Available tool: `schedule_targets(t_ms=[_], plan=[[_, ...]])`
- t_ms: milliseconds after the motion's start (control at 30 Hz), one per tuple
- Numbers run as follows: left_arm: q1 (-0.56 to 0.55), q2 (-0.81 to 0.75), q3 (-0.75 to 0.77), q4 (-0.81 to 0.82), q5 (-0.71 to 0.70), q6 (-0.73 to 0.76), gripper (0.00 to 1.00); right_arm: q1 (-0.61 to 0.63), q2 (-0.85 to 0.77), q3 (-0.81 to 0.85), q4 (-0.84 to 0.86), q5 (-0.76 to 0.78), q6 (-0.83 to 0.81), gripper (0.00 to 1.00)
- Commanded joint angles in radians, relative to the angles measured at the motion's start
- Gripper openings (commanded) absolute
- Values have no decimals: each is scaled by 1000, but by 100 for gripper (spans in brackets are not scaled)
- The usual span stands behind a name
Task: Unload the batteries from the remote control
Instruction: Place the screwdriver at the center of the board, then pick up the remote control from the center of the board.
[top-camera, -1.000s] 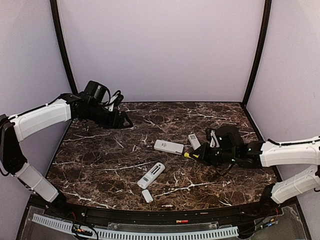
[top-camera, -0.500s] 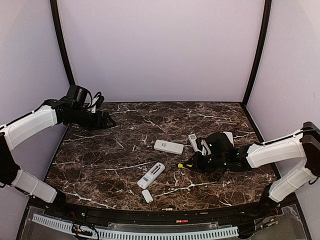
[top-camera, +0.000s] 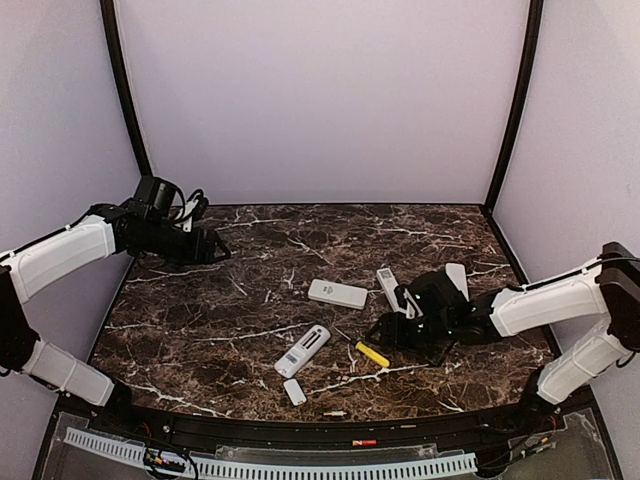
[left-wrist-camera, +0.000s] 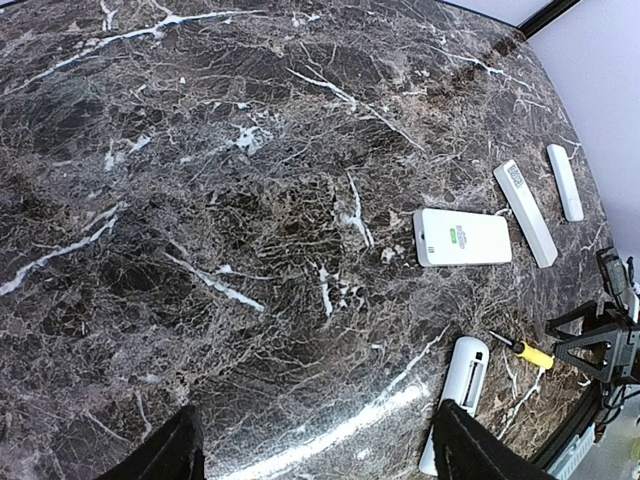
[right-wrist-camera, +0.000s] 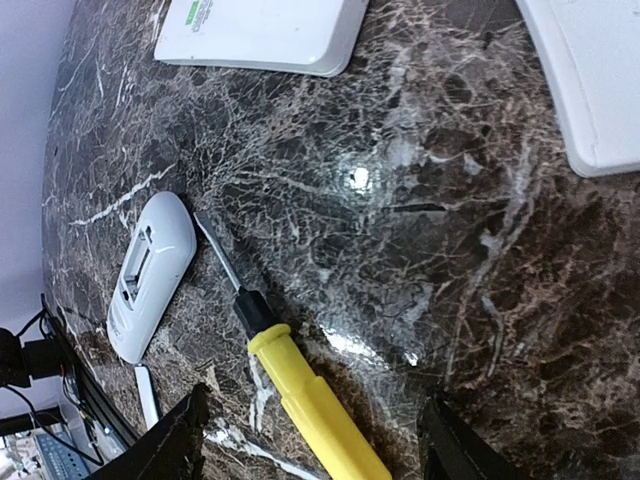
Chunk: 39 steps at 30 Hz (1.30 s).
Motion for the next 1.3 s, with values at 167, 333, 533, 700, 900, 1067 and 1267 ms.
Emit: schedule_targets(t_ms=[167, 333, 533, 700, 900, 1067, 1267], plan=[[41, -65, 55, -10, 2, 3, 79, -27, -108, 149, -290, 158, -218, 87], [96, -127, 42, 43, 21, -20, 85, -114, -25, 265, -313, 100, -386, 92], [115, -169, 6, 82, -89, 8, 86, -197, 170, 414, -284, -22, -551, 94], [115, -200, -24, 116, -114, 22, 86, -222, 308, 530, -282, -80, -656, 94], [115, -205, -22, 110, -116, 39, 86, -240, 421, 628, -292, -107, -719, 84], [115, -196, -21, 104, -106, 57, 86, -242, 472, 665, -296, -108, -769, 81], [115, -177, -16, 98, -102, 67, 86, -241, 504, 674, -287, -101, -788, 80]])
